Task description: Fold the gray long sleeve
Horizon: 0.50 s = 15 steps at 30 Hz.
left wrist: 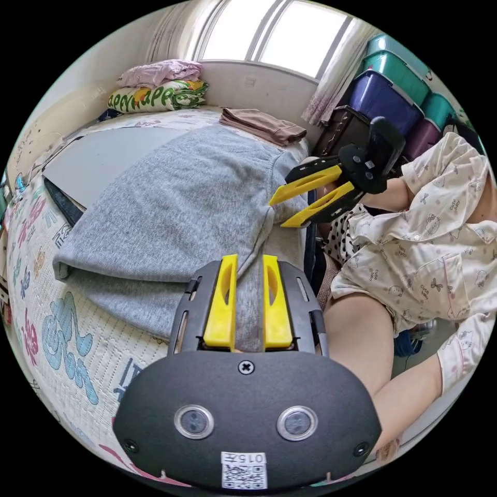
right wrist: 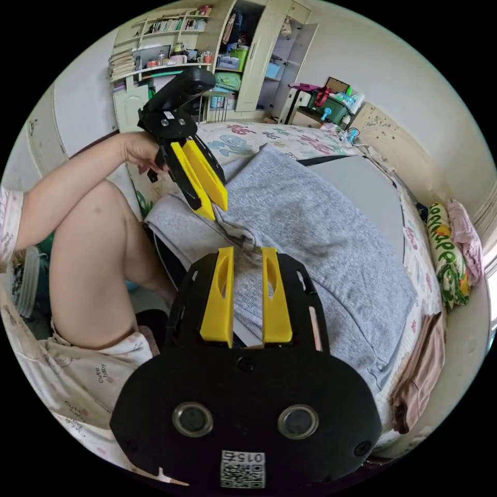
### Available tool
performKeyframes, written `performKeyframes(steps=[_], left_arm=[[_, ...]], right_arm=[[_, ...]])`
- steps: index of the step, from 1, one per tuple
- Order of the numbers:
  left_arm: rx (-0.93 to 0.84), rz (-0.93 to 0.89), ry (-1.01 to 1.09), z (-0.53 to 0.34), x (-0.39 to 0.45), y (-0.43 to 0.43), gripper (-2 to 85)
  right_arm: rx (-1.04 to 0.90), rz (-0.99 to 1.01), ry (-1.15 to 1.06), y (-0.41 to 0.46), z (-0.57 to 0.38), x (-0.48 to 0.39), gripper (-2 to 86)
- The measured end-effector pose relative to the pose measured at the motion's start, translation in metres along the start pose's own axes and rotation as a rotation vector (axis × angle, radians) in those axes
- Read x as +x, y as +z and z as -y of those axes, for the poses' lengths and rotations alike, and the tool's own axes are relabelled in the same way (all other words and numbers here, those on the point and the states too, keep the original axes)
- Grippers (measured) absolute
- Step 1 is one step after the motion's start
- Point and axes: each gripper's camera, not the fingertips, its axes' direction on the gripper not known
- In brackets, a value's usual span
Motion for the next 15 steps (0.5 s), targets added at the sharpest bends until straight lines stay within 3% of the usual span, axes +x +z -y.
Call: performKeyframes(steps=[3,11,15], left_arm=[[-0.022,0.010,0.025,0.009,-0.011,-0.003,5.8],[-0.048,0.157,0.105,0.023,-0.002,-0.022,2.6],[-0.055,0.137,0.085,0.021,-0.021,-0.034,1.6]], right_arm=[[-0.058,-0.058,-0.043,0.010,0.000,-0.006,6.7],[-0.106,0.014,-0.051,-0.013,0.014,0.019,5.7],[-0.135,0.029,-0.081,-0.034,0.023,0.031,5.5]])
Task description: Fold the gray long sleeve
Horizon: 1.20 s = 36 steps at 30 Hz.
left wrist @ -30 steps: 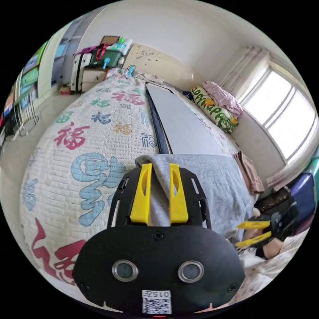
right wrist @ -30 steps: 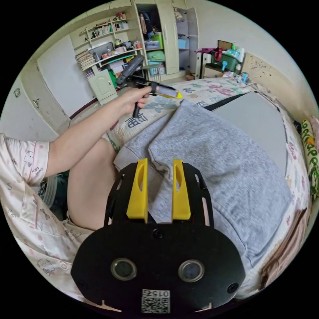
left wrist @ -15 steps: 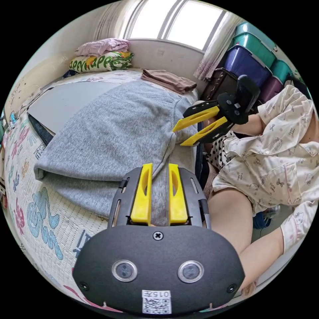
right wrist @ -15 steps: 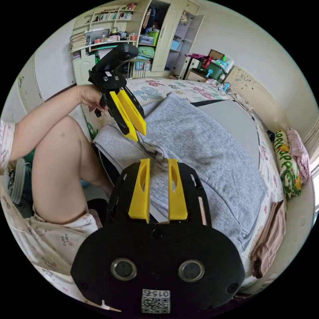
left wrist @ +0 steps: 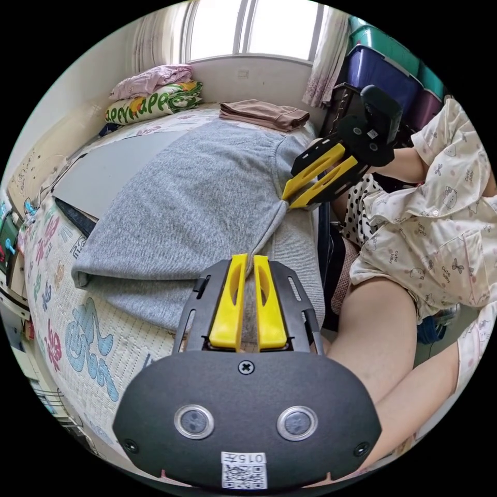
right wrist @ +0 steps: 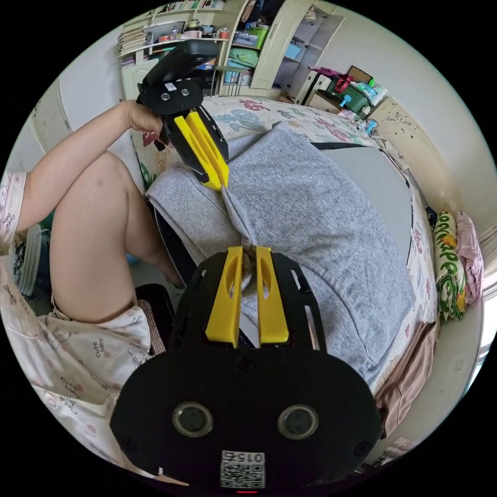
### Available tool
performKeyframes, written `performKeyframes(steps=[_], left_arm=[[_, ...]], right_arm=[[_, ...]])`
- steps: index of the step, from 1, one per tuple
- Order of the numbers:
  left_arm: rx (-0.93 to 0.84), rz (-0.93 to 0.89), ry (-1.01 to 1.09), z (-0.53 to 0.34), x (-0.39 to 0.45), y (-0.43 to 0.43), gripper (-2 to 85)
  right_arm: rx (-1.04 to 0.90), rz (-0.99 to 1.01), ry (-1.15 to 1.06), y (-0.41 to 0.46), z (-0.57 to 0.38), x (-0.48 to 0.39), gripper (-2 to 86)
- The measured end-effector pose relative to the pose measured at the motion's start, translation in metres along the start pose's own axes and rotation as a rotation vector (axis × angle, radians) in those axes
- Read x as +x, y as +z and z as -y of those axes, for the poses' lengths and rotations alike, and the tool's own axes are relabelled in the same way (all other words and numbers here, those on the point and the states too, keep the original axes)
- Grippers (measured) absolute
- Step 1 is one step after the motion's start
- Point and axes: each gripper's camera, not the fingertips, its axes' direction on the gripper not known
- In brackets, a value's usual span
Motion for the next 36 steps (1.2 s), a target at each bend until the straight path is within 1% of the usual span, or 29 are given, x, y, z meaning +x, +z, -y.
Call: performKeyframes(steps=[3,6,8,11,13,14,15,17,19,21,23,25,26,28,30,33,34,36], left_arm=[[-0.004,-0.016,-0.005,-0.006,-0.018,-0.008,1.7],[-0.021,-0.043,-0.019,-0.015,-0.037,-0.023,2.9],[0.007,-0.099,-0.060,-0.030,-0.054,-0.042,3.9],[0.086,-0.219,-0.104,-0.046,-0.076,-0.068,4.8],[0.130,-0.259,-0.106,-0.048,-0.079,-0.081,5.5],[0.149,-0.283,-0.106,-0.046,-0.079,-0.087,6.1],[0.152,-0.298,-0.108,-0.044,-0.078,-0.089,6.4],[0.141,-0.358,-0.155,-0.042,-0.078,-0.086,7.3],[0.204,-0.399,-0.248,-0.062,-0.076,-0.076,8.2],[0.295,-0.403,-0.390,-0.093,-0.076,-0.066,10.0],[0.397,-0.336,-0.594,-0.132,-0.074,-0.060,11.7],[0.408,-0.288,-0.651,-0.144,-0.065,-0.057,13.0],[0.367,-0.231,-0.675,-0.145,-0.059,-0.055,14.0],[0.356,-0.177,-0.686,-0.145,-0.053,-0.056,15.0],[0.382,-0.179,-0.683,-0.146,-0.052,-0.057,14.3],[0.407,-0.155,-0.684,-0.148,-0.054,-0.065,10.4],[0.427,-0.169,-0.693,-0.152,-0.057,-0.070,8.0],[0.548,-0.232,-0.707,-0.170,-0.061,-0.087,5.3]], right_arm=[[0.046,0.037,0.038,-0.027,0.003,0.019,5.9],[0.141,0.102,0.128,-0.075,-0.008,0.050,7.4],[0.233,0.169,0.241,-0.123,-0.031,0.091,7.8],[0.360,0.190,0.397,-0.183,-0.072,0.145,8.0],[0.405,0.176,0.512,-0.212,-0.098,0.179,8.4],[0.397,0.180,0.615,-0.224,-0.116,0.205,8.9],[0.391,0.191,0.670,-0.229,-0.125,0.217,9.2],[0.385,0.280,0.847,-0.244,-0.161,0.260,10.5],[0.358,0.323,0.913,-0.251,-0.177,0.279,11.3],[0.335,0.346,0.910,-0.261,-0.179,0.286,12.0],[0.333,0.411,0.878,-0.274,-0.170,0.293,13.1],[0.338,0.474,0.868,-0.281,-0.160,0.301,13.5],[0.344,0.501,0.862,-0.285,-0.154,0.307,13.6],[0.337,0.506,0.837,-0.293,-0.144,0.314,13.0],[0.339,0.498,0.795,-0.305,-0.133,0.319,11.3],[0.378,0.567,0.764,-0.335,-0.128,0.331,6.6],[0.384,0.604,0.781,-0.347,-0.130,0.339,5.2],[0.416,0.674,0.844,-0.368,-0.140,0.353,3.5]])
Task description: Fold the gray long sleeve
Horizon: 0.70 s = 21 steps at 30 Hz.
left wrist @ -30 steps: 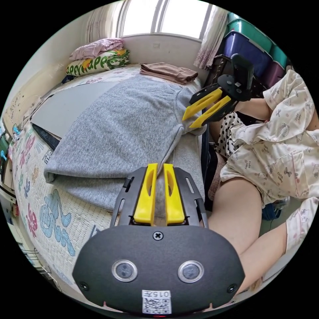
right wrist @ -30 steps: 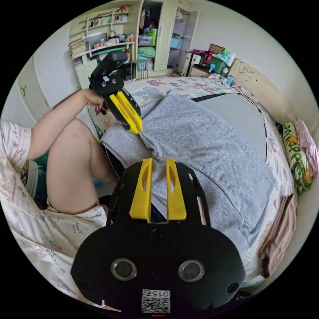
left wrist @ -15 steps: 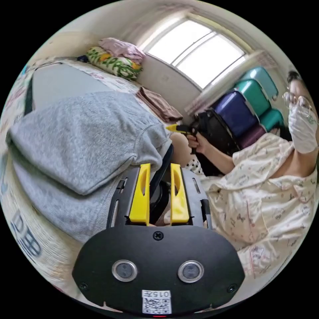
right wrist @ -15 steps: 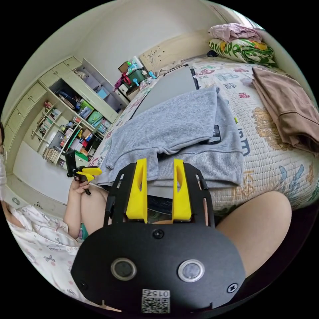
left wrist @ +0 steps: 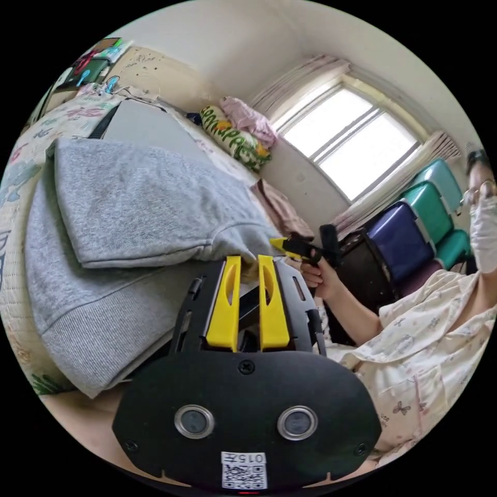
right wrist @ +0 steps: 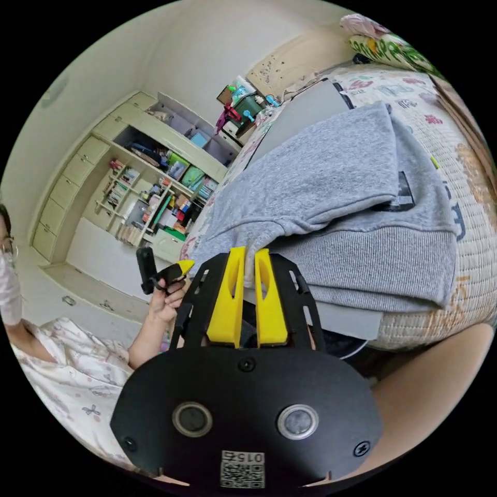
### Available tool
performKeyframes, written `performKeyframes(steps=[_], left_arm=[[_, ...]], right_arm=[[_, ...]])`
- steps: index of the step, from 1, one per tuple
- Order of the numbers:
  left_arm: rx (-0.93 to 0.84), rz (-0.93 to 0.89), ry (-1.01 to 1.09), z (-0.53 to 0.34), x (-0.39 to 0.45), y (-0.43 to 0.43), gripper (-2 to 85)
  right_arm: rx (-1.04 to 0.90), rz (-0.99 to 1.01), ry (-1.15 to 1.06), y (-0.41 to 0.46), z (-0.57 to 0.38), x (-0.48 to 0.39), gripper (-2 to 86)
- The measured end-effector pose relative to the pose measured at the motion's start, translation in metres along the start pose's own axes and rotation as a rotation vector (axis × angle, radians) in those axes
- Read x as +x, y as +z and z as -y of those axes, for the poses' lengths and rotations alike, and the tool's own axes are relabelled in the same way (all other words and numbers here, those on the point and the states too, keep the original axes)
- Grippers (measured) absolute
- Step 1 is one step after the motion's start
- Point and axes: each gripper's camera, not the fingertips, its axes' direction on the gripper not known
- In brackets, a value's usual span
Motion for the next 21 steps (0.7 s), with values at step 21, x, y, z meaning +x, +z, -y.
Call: performKeyframes(steps=[21], left_arm=[[-0.061,0.351,-0.085,-0.003,0.063,-0.099,2.5]], right_arm=[[0.102,-0.194,0.013,-0.099,0.001,-0.051,2.1]])
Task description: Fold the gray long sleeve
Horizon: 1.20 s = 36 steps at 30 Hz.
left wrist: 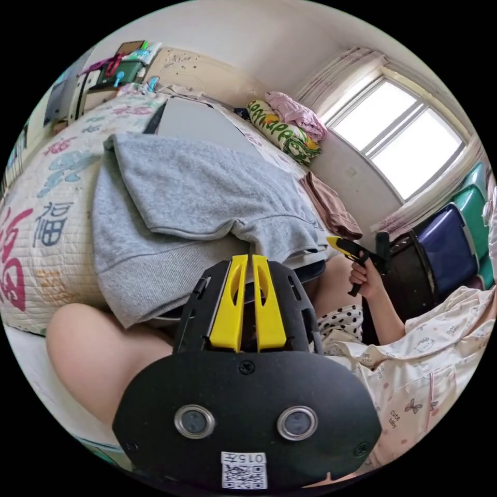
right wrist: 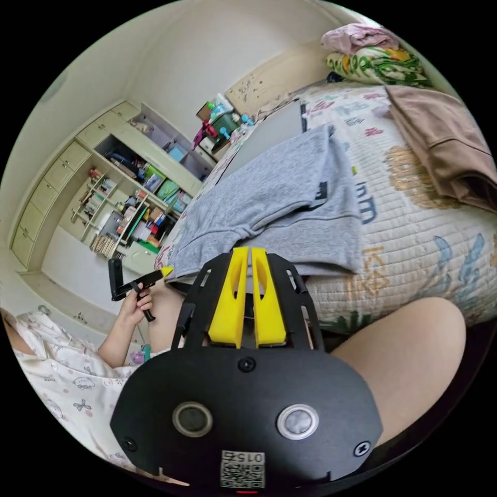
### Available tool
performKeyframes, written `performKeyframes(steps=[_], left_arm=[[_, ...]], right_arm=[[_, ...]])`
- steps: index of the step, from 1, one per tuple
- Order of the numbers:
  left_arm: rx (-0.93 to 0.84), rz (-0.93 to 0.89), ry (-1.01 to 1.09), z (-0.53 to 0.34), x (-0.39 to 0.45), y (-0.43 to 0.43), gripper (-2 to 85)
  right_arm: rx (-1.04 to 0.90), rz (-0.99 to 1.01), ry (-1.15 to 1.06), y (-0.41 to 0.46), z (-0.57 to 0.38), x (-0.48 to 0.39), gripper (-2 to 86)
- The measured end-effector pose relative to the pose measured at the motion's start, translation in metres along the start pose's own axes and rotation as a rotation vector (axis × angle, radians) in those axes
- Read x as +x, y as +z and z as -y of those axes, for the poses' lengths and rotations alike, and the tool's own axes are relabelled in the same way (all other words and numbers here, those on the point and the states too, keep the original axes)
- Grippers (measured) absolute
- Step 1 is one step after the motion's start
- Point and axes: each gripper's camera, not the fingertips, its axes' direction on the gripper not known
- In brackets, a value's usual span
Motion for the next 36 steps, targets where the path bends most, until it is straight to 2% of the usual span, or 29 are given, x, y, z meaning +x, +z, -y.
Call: performKeyframes(steps=[4,8,12,14,17,23,29,34,36], left_arm=[[0.083,0.207,0.096,0.048,0.055,-0.033,7.4],[0.094,0.137,0.237,0.142,0.121,-0.018,7.8],[0.096,0.066,0.335,0.225,0.195,0.030,8.9],[0.061,0.057,0.422,0.272,0.252,0.078,9.4],[-0.022,0.096,0.530,0.320,0.324,0.152,9.8],[-0.121,0.230,0.605,0.412,0.429,0.313,13.0],[-0.214,0.316,0.584,0.482,0.487,0.450,13.4],[-0.372,0.484,0.621,0.491,0.509,0.538,11.2],[-0.421,0.485,0.617,0.492,0.510,0.555,9.4]], right_arm=[[0.115,-0.151,0.057,-0.036,-0.010,-0.001,8.2],[0.127,-0.302,0.114,-0.036,-0.013,0.007,12.8],[0.075,-0.261,0.169,-0.009,-0.010,0.026,13.7],[0.046,-0.235,0.208,0.016,-0.011,0.042,13.6],[0.067,-0.304,0.220,0.040,-0.024,0.056,11.4],[0.065,-0.329,0.083,0.062,-0.058,0.046,9.4],[0.052,-0.336,0.018,0.085,-0.088,0.050,7.3],[0.063,-0.278,0.023,0.090,-0.114,0.070,3.9],[0.070,-0.266,0.027,0.092,-0.125,0.076,3.1]])
